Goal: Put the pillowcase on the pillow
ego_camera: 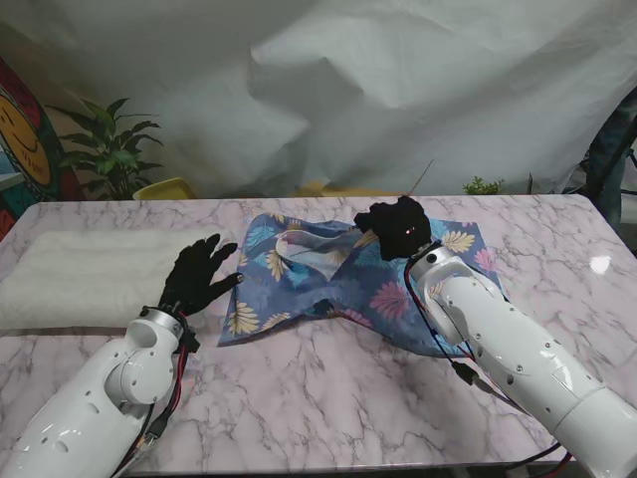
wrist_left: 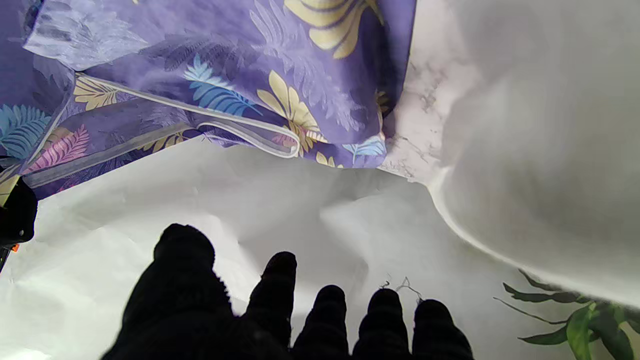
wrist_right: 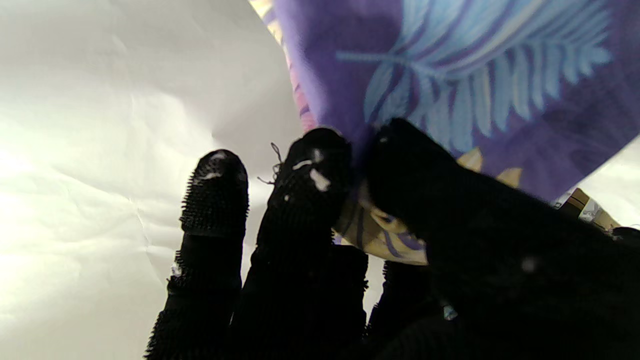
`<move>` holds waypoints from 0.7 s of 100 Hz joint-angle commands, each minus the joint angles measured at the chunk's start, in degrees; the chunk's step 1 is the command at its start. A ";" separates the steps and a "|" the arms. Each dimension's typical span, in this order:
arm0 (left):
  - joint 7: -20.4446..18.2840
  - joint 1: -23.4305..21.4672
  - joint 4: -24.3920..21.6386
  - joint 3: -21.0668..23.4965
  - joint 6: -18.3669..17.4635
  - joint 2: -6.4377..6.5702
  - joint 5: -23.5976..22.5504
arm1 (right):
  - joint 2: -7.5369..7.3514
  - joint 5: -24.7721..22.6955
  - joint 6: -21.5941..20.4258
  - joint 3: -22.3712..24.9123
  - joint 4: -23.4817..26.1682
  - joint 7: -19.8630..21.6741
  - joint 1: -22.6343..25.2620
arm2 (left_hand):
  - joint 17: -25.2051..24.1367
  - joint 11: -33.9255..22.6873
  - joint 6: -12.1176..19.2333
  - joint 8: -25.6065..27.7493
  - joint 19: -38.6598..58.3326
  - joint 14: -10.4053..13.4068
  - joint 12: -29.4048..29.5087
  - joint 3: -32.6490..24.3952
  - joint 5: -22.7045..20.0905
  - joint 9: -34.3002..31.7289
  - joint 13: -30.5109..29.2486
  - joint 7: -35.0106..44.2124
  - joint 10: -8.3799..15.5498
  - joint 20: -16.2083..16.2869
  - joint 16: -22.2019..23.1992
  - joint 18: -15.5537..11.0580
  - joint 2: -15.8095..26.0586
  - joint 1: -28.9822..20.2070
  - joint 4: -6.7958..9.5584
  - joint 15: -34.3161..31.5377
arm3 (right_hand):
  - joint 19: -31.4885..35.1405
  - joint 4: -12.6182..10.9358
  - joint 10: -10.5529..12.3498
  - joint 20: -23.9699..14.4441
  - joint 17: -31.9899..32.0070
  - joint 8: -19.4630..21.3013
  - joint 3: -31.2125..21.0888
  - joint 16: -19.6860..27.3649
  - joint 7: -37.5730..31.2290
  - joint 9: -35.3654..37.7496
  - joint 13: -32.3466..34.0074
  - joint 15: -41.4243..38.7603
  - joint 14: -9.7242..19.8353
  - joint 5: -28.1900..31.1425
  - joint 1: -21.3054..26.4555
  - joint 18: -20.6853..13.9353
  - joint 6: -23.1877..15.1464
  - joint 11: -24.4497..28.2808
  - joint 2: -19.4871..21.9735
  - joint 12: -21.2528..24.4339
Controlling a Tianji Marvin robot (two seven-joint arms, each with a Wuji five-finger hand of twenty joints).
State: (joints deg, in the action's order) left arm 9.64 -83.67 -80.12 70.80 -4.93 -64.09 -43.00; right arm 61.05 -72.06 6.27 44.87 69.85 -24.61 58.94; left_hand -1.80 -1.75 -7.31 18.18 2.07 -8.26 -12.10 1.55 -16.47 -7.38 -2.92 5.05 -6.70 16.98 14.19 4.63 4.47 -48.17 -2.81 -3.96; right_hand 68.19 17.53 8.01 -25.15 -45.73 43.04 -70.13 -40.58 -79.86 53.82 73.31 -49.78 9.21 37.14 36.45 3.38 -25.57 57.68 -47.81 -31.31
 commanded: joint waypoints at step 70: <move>-27.02 -6.09 -12.62 19.94 -8.49 5.66 -8.72 | -1.28 -7.93 0.88 5.50 10.53 1.73 5.07 | -0.61 1.58 -0.13 -0.94 -1.25 0.38 0.86 1.20 2.49 1.27 1.04 -1.16 1.79 -2.08 -0.71 -0.90 -6.21 13.64 -0.43 1.97 | 0.08 -0.68 -0.64 0.51 0.29 -4.00 -4.00 -2.46 -1.12 0.04 0.72 -1.65 1.82 -1.77 1.09 -2.36 -0.55 1.11 -1.25 -0.32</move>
State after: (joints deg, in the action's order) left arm -16.56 -88.95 -92.40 89.47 -12.96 -60.29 -50.74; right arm 59.91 -80.02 7.40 50.28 79.73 -22.80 63.53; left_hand -1.81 -2.13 -7.32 17.95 2.08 -8.25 -11.32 2.33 -16.07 -7.40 -2.92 5.06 -5.92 16.84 14.20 4.61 -0.29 -38.08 -2.81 -4.26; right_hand 68.19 17.53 8.06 -25.10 -45.81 39.62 -70.15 -41.01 -79.85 53.87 73.31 -49.78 9.89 36.61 36.45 1.96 -25.57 57.68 -47.81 -31.31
